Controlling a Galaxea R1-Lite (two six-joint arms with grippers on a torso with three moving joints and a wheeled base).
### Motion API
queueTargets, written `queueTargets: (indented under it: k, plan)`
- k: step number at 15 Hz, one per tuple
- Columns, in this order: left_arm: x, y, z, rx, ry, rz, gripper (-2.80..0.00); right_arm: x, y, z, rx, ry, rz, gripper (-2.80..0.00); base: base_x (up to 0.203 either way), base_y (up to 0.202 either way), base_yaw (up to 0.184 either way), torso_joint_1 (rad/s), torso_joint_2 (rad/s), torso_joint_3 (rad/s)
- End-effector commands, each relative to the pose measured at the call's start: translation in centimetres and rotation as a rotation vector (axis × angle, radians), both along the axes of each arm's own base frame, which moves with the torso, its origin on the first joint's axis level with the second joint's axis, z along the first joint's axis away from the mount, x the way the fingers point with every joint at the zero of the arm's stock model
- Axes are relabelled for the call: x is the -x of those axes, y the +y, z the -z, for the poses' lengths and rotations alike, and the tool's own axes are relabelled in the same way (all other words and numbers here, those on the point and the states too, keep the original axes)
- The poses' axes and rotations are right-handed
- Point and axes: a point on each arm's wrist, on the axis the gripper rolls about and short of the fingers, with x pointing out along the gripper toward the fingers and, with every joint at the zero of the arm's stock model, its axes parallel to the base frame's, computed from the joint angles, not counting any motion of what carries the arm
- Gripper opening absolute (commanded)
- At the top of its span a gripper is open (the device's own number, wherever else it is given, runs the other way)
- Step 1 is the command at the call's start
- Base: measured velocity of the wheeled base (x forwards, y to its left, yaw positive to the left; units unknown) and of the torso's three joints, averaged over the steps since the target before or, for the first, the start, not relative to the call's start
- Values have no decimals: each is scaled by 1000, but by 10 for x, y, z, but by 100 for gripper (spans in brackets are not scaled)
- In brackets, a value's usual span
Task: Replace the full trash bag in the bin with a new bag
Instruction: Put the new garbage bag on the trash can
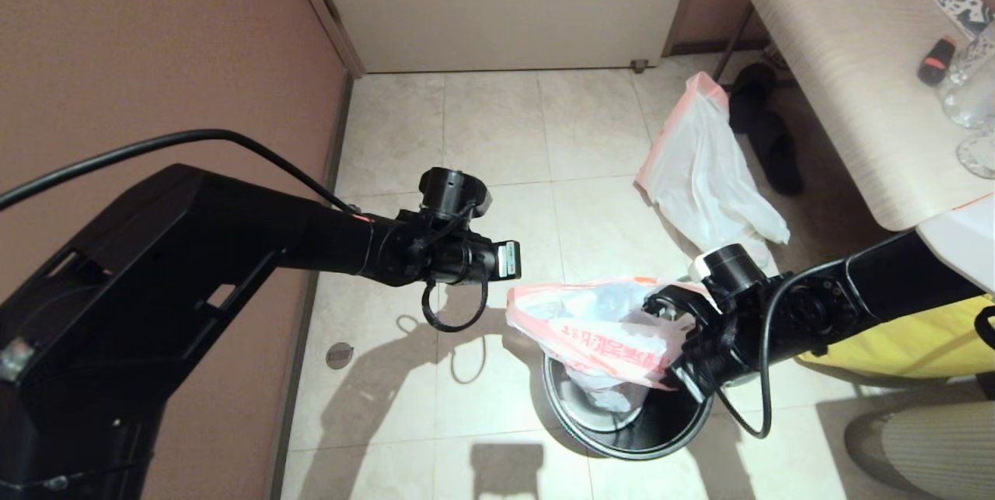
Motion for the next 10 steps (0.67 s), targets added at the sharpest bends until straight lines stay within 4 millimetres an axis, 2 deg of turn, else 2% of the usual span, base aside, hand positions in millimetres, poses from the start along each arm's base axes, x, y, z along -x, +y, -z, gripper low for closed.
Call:
queueTargets:
  k: [1, 6, 10]
  plan:
    - [-1, 1, 1, 1, 3, -3, -280, -8, 1, 15, 16, 50, 2, -280, 0, 0, 0, 0, 0, 0]
    - [-4, -1, 3, 1, 6, -6, -280, -18, 4, 39, 29, 109, 25, -280, 0, 0, 0, 0, 0, 0]
    - [6, -15, -5, 14, -6, 8, -280, -13, 2, 12, -4, 66, 48, -280, 0, 0, 0, 0, 0, 0]
